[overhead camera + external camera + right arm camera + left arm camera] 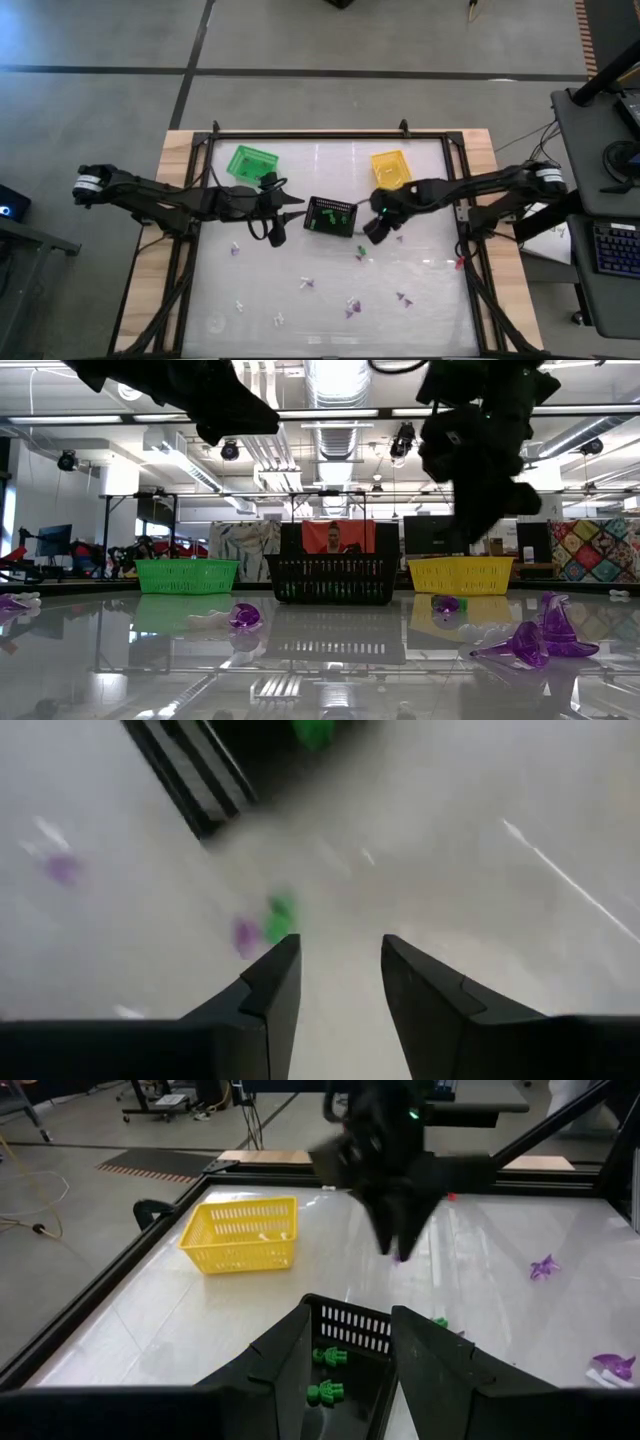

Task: Sort Halloween decoration
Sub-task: Put the purple witch hat toy into the green bin

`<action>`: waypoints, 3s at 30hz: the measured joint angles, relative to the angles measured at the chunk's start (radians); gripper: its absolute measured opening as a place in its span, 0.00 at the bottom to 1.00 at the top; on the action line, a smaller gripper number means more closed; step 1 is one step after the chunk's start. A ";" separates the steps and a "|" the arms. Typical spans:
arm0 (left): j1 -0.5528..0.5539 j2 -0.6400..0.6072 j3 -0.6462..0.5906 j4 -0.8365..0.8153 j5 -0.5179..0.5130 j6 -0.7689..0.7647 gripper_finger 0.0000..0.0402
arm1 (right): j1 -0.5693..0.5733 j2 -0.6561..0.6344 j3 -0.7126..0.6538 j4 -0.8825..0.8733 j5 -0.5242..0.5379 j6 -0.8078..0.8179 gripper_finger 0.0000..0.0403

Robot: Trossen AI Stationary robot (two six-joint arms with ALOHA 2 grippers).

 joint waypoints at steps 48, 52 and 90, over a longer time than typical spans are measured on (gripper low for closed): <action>0.000 0.000 0.000 -0.050 0.000 0.012 0.31 | 0.137 0.231 0.009 -0.274 0.169 0.121 0.02; 0.000 0.000 0.000 -0.050 0.000 0.012 0.31 | 0.137 0.204 0.006 -0.271 0.161 0.110 0.02; -0.002 -0.496 -0.001 -0.129 0.002 0.033 0.31 | -0.147 0.268 0.135 1.204 0.343 -0.614 0.02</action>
